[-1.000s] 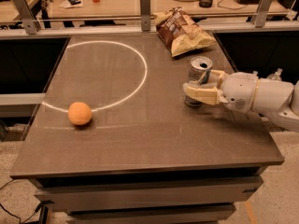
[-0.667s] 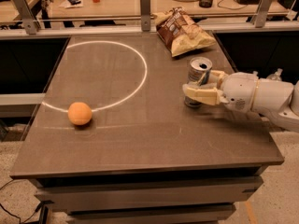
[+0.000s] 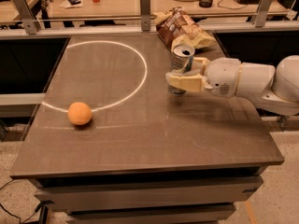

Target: Move redbull can near orange

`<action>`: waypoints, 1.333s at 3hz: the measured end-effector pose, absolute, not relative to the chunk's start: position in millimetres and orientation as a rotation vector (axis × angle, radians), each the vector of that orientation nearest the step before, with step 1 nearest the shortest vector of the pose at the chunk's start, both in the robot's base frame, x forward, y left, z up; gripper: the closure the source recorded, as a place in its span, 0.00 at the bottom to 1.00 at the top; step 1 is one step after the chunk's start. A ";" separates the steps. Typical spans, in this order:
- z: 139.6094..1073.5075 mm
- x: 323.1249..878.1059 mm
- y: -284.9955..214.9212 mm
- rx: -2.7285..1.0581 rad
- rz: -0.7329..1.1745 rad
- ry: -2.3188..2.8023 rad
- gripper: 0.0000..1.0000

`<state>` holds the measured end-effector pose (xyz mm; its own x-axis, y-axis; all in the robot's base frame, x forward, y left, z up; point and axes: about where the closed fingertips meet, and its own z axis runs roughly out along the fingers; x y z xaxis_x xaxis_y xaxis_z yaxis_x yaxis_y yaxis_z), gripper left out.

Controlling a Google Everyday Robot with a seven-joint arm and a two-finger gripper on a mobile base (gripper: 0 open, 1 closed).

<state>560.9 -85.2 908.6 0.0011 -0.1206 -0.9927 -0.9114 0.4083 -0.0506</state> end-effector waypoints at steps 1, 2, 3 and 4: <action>920.5 560.9 -55.7 -1.055 0.861 1.405 1.00; 926.0 553.5 -21.3 -1.131 0.939 1.361 1.00; 929.8 541.2 10.4 -1.193 1.030 1.321 1.00; 927.0 529.6 37.3 -1.242 1.097 1.287 1.00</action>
Offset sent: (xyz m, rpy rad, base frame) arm -0.0176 0.1010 0.0226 0.0050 -0.0028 0.3095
